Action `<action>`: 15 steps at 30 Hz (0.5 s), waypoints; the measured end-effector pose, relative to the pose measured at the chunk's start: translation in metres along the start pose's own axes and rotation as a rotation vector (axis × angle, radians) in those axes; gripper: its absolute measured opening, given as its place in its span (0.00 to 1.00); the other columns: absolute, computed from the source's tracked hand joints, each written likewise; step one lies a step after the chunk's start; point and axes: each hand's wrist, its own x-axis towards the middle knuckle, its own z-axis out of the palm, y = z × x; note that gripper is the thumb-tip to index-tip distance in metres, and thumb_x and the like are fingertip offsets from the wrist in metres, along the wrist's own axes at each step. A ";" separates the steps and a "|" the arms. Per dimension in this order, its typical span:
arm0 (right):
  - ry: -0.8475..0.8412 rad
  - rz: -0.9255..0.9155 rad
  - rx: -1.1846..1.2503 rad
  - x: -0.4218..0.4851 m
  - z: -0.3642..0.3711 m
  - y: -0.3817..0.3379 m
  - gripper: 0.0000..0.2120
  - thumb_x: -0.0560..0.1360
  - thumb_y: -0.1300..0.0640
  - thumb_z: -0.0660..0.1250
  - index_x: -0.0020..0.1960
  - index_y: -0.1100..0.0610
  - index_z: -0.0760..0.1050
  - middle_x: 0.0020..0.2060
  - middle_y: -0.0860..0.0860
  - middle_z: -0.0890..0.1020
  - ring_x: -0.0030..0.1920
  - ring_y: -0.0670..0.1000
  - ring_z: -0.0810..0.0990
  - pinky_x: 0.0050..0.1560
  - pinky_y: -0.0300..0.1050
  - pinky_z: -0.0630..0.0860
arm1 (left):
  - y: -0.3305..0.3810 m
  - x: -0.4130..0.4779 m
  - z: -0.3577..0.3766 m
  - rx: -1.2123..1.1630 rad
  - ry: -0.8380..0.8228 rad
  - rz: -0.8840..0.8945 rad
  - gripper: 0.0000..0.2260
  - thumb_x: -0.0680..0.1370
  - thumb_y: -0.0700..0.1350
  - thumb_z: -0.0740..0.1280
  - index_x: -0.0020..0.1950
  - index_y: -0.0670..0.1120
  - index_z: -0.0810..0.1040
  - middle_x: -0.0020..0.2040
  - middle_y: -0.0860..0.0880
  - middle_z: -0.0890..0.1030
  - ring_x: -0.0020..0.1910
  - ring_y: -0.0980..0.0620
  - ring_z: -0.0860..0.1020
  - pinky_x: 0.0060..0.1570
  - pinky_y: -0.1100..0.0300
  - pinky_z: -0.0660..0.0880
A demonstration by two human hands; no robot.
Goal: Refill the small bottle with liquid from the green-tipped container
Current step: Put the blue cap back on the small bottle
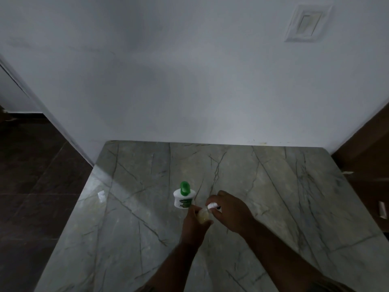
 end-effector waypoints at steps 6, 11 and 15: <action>-0.116 -0.082 -0.135 0.013 0.014 -0.005 0.12 0.79 0.54 0.59 0.59 0.52 0.77 0.54 0.50 0.76 0.54 0.48 0.77 0.59 0.39 0.69 | 0.006 0.002 0.001 -0.075 0.049 -0.003 0.16 0.69 0.46 0.78 0.45 0.56 0.71 0.41 0.58 0.80 0.39 0.62 0.80 0.34 0.74 0.73; -0.189 -0.024 -0.124 0.020 0.021 -0.011 0.11 0.79 0.58 0.59 0.58 0.58 0.76 0.56 0.53 0.77 0.57 0.51 0.77 0.59 0.44 0.70 | 0.001 0.005 -0.001 -0.069 0.011 -0.009 0.15 0.71 0.46 0.77 0.49 0.52 0.73 0.43 0.57 0.81 0.42 0.59 0.81 0.37 0.70 0.75; -0.188 0.128 -0.238 0.025 0.020 -0.020 0.14 0.77 0.47 0.60 0.56 0.52 0.77 0.53 0.50 0.80 0.55 0.53 0.78 0.54 0.46 0.72 | -0.006 0.005 0.001 -0.055 0.014 0.004 0.16 0.69 0.45 0.78 0.46 0.53 0.73 0.41 0.55 0.82 0.40 0.61 0.80 0.36 0.70 0.74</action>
